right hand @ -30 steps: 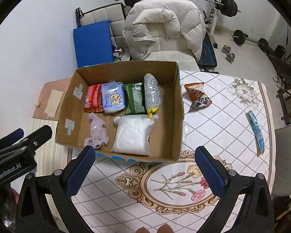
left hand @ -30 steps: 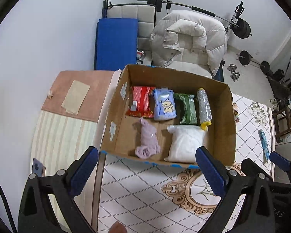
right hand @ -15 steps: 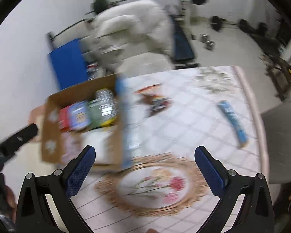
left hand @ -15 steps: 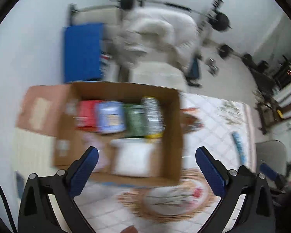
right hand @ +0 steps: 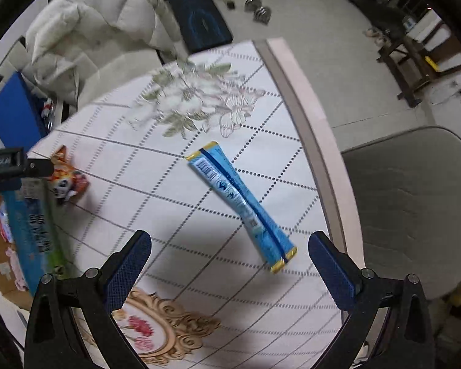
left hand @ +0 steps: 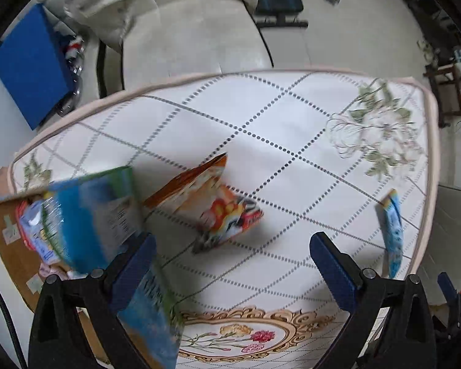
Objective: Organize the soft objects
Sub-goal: 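Grasp the orange panda snack bag with the left tool while the right tool grasps the blue tube packet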
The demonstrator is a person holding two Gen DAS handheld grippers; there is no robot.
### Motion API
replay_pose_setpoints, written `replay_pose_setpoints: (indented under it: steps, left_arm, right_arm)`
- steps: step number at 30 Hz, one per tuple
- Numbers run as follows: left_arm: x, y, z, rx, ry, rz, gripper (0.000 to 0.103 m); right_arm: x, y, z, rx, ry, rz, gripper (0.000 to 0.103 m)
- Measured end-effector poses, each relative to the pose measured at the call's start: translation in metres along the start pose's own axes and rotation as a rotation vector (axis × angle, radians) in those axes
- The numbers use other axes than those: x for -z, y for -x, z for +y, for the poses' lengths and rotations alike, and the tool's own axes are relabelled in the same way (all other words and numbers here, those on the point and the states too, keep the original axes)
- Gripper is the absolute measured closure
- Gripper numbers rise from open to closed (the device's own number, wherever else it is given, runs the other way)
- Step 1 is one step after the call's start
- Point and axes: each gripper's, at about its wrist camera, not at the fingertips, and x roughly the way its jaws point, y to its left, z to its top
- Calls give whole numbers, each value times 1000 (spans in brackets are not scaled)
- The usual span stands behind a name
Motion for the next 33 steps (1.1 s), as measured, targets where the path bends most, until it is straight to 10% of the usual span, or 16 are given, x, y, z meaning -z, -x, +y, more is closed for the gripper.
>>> replay_pose_setpoints:
  steps: [10, 23, 28, 31, 33]
  left_arm:
    - [-30, -47, -4, -158, -3, 64, 0]
    - [-39, -66, 1, -140, -15, 95, 2]
    - [-36, -71, 3, -114, -11, 81, 20]
    - [-31, -67, 1, -57, -9, 87, 56]
    - [-26, -68, -2, -37, -14, 88, 57]
  right_arm:
    - [-32, -83, 0, 24, 95, 188, 0]
    - [-32, -119, -8, 29, 104, 280, 0]
    - [-19, -128, -12, 41, 106, 295, 15]
    - [-9, -131, -10, 27, 89, 287, 25]
    - [-4, -127, -11, 27, 92, 269, 46]
